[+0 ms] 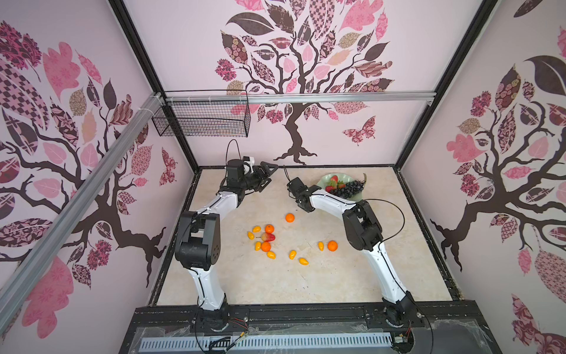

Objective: Place and organize the fake fruits in the fruit bowl
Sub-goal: 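Lower the right gripper to the red-yellow strawberry lying beside the bowl, then close the right gripper on the strawberry's green leaves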

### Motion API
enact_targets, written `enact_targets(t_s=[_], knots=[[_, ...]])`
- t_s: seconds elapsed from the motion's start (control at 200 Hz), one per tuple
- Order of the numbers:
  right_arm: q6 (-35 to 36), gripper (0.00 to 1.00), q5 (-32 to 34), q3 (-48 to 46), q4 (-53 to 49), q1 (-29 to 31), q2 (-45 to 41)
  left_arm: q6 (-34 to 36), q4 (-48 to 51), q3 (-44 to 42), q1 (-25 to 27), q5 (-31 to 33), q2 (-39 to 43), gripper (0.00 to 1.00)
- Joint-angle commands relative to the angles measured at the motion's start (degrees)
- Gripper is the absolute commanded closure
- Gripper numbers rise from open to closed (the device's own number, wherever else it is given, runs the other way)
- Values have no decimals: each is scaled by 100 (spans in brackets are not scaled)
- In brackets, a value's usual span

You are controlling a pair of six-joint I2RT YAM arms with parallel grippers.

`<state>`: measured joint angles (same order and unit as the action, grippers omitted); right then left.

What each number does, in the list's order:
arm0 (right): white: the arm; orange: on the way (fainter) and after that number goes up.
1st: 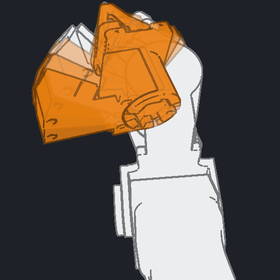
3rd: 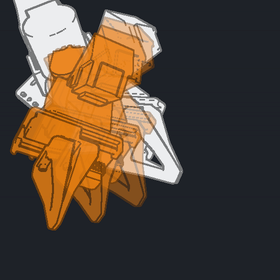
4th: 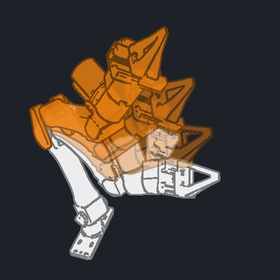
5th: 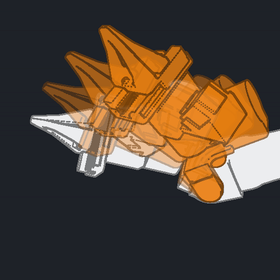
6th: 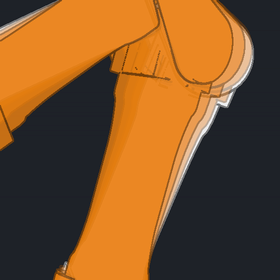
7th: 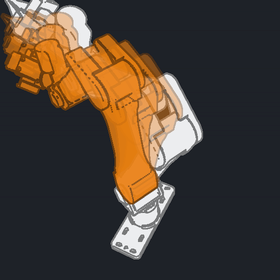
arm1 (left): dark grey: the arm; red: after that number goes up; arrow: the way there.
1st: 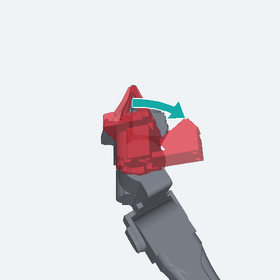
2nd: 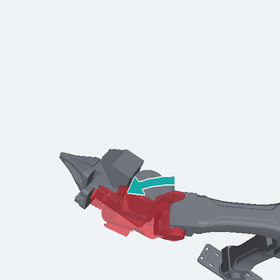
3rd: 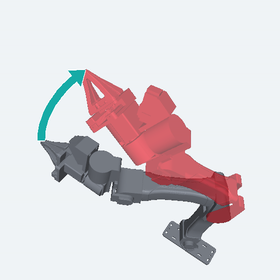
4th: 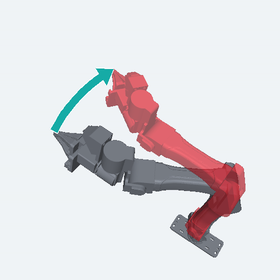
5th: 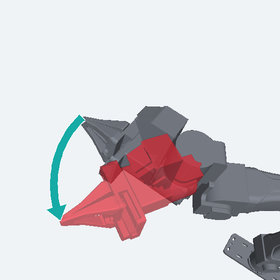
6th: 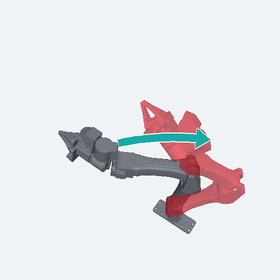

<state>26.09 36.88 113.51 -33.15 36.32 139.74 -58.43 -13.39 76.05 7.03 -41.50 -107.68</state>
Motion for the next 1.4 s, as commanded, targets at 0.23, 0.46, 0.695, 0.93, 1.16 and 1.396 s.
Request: enact_targets(t_s=[0.23, 0.46, 0.695, 0.93, 1.16, 1.396], knots=[[169, 47, 306, -14, 100, -46, 516, 118, -29, -49, 98, -78, -34, 1], [140, 53, 339, 4, 78, -92, 594, 117, -25, -35, 151, -104, -80, 1], [-4, 63, 200, 70, 19, -101, 582, 113, -26, -25, 150, -122, -95, 1], [-86, 74, 168, 33, 2, -116, 552, 115, -24, -17, 157, -122, -118, 1], [-154, 84, 93, 57, 21, -125, 532, 87, -26, -18, 150, -131, -122, 1], [-225, 94, 14, 92, 40, -128, 432, 183, 90, -6, 73, -57, -63, 1]])
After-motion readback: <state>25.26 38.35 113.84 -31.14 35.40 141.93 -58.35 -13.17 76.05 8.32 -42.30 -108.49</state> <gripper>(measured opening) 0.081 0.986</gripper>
